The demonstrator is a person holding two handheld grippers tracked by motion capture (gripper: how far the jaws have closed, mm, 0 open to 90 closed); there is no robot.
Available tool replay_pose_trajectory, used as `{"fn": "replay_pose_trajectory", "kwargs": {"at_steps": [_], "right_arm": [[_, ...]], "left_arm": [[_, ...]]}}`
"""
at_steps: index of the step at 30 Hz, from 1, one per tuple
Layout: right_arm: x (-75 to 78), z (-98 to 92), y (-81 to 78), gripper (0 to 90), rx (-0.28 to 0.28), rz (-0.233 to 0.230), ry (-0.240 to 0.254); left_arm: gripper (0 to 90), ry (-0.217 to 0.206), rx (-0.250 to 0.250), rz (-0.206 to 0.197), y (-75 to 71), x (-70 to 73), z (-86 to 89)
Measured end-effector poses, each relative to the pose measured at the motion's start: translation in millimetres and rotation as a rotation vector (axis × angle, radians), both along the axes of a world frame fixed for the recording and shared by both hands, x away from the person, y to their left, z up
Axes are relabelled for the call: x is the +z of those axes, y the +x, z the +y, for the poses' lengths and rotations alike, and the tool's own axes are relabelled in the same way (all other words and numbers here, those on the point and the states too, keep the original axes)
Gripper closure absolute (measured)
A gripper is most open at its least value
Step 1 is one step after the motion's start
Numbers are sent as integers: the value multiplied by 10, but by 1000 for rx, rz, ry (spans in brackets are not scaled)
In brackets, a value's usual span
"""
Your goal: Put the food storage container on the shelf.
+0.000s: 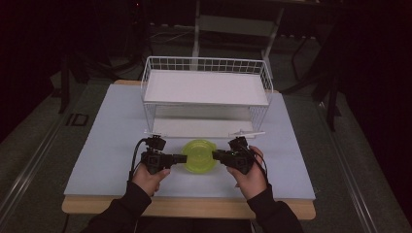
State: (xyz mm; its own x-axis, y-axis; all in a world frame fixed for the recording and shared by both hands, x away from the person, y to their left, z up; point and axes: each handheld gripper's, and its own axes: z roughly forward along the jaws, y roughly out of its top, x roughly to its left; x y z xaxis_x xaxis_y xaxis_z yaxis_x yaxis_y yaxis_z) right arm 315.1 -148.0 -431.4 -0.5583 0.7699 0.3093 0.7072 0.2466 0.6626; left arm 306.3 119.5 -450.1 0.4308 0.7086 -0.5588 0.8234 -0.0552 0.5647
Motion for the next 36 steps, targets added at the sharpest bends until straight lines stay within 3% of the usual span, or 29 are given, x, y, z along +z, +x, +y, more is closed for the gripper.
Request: {"fn": "replay_pose_trajectory", "kwargs": {"at_steps": [9, 15, 18, 24, 32, 36], "right_arm": [[253, -16, -3, 800, 0, -56, 22], [480, -36, 15, 801, 2, -92, 42], [514, -39, 21, 801, 0, -101, 45], [704, -68, 113, 803, -6, -116, 76], [942, -43, 280, 803, -9, -130, 88], [1038, -14, 351, 802, -20, -147, 79]], "left_arm": [[812, -2, -2, -27, 32, 251, 6], [812, -39, 1, -47, 71, 412, 26], [812, -58, 0, -58, 112, 496, 36], [812, -94, -3, -52, 217, 632, 61], [813, -107, 12, -59, 368, 870, 92], [812, -75, 22, -82, 443, 1007, 81]]}}
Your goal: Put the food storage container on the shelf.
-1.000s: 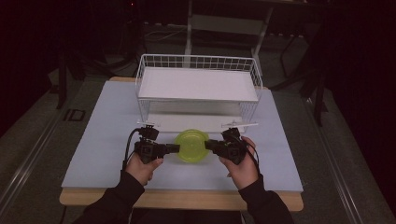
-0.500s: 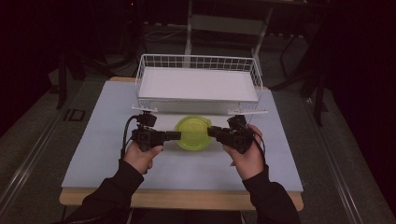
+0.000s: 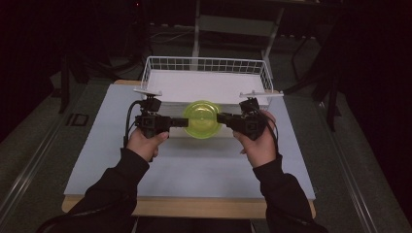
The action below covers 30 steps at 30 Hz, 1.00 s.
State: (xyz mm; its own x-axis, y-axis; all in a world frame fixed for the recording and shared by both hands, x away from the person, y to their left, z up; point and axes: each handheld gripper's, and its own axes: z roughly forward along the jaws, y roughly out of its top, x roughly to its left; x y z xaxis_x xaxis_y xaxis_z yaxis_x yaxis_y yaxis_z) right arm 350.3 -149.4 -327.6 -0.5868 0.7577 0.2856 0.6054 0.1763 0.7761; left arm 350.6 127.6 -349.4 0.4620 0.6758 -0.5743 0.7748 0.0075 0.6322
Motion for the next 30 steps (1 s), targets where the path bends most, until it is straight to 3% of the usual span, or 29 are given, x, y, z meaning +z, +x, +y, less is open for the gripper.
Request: {"fn": "replay_pose_trajectory", "kwargs": {"at_steps": [5, 8, 15, 17, 20, 27, 30], "right_arm": [[134, 27, 114, 802, -23, -10, -1], [199, 38, 185, 802, -37, -14, -1], [267, 70, 320, 802, -62, -3, -6], [287, 77, 371, 802, -68, 9, -2], [302, 74, 484, 802, -80, 32, 11], [317, 50, 665, 803, -101, 83, 51], [338, 56, 726, 802, -113, 94, 38]], "left_arm": [[812, 34, 21, -13, 115, 180, -32], [809, 75, 35, -24, 190, 274, -64], [807, 106, 56, -17, 385, 365, -87], [805, 112, 59, -20, 410, 376, -93], [800, 158, 74, -33, 510, 430, -134], [787, 194, 75, -38, 682, 482, -180], [783, 207, 79, -42, 744, 496, -199]]}}
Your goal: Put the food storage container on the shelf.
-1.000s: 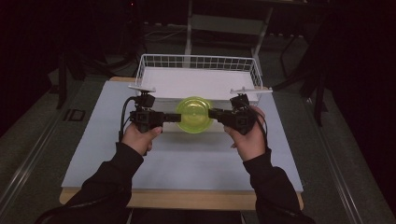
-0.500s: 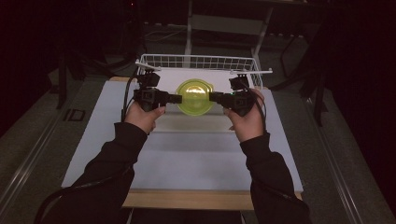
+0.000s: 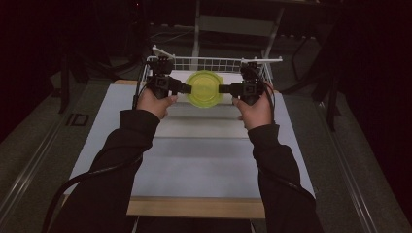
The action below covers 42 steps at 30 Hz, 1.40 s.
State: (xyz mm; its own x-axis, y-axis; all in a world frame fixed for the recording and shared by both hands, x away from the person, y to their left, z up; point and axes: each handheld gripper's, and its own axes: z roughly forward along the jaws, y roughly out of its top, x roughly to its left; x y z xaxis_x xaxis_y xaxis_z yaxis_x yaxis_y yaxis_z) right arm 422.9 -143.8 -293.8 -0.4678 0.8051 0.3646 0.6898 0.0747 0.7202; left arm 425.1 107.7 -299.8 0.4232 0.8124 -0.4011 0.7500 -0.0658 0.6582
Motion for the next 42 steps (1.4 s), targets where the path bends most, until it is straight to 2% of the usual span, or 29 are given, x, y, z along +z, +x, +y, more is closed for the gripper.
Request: {"fn": "replay_pose_trajectory", "kwargs": {"at_steps": [3, 7, 10, 14, 16, 19, 22, 25, 30, 31, 33, 37, 40, 41, 42], "right_arm": [[23, 2, 68, 801, -17, 28, -3], [44, -2, 162, 783, -16, 60, 1], [36, 6, 215, 728, -18, 66, 8], [17, 13, 279, 628, -22, 52, 11], [-4, 2, 326, 615, -25, 57, 12], [-23, -16, 375, 578, -23, 65, 14], [-5, -28, 386, 551, -28, 55, 23], [17, -19, 375, 504, -20, 38, 2], [64, -47, 315, 471, -16, 0, -31], [74, -53, 295, 465, -10, -14, -38], [95, -61, 250, 464, -4, -26, -54], [133, -78, 114, 465, 9, -79, -48], [127, -51, 10, 505, 33, -98, -50], [114, -33, -22, 553, 46, -101, -56], [97, -11, -57, 578, 59, -99, -60]], "left_arm": [[772, -15, 0, 10, 60, -2, -8], [656, -13, -23, 4, 107, -2, -64], [627, -14, -18, 10, 164, -5, -76], [573, -22, -8, 7, 227, -5, -102], [546, -13, -12, 13, 254, -27, -138], [497, -32, 7, 5, 280, -49, -155], [478, -28, 22, -6, 300, -49, -142], [451, -13, 32, -24, 298, -20, -123], [429, -7, 46, -54, 231, 62, -42], [429, 2, 41, -56, 209, 74, -29], [424, -14, 32, -66, 148, 95, -2], [401, -11, 11, -100, -8, 143, 21], [375, -22, -8, -135, -132, 159, 33], [367, -23, -20, -147, -173, 155, 36], [317, -25, -22, -158, -210, 146, 39]]}}
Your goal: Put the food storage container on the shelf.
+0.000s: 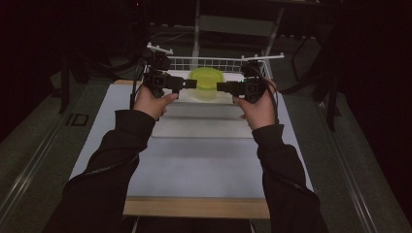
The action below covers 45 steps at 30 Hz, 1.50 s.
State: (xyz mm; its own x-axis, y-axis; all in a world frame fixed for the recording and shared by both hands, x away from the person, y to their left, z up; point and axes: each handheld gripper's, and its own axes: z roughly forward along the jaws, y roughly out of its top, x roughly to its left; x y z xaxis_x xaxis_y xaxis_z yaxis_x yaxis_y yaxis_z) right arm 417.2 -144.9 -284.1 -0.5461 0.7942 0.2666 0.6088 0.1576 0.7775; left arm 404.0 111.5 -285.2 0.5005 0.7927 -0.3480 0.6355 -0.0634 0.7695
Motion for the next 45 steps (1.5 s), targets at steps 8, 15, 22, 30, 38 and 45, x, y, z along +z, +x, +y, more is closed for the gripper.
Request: {"fn": "replay_pose_trajectory", "kwargs": {"at_steps": [8, 15, 22, 30, 38, 45], "right_arm": [[-250, 184, -123, 863, 43, 23, -46], [-425, 270, -28, 862, 21, 39, -31], [-537, 330, 102, 845, 2, 59, -26], [-510, 352, 235, 828, -27, 57, -8], [-513, 366, 216, 807, -18, 58, -18], [-466, 381, -23, 693, 59, 7, -32]], "left_arm": [[188, -65, -73, -73, -306, -263, 134], [69, -92, -80, -193, -552, -721, 227], [37, -88, -82, -268, -647, -1032, 346], [38, -75, -99, -280, -685, -1044, 376], [37, -69, -128, -277, -711, -1099, 344], [37, -92, -140, -275, -768, -1175, 349]]}}
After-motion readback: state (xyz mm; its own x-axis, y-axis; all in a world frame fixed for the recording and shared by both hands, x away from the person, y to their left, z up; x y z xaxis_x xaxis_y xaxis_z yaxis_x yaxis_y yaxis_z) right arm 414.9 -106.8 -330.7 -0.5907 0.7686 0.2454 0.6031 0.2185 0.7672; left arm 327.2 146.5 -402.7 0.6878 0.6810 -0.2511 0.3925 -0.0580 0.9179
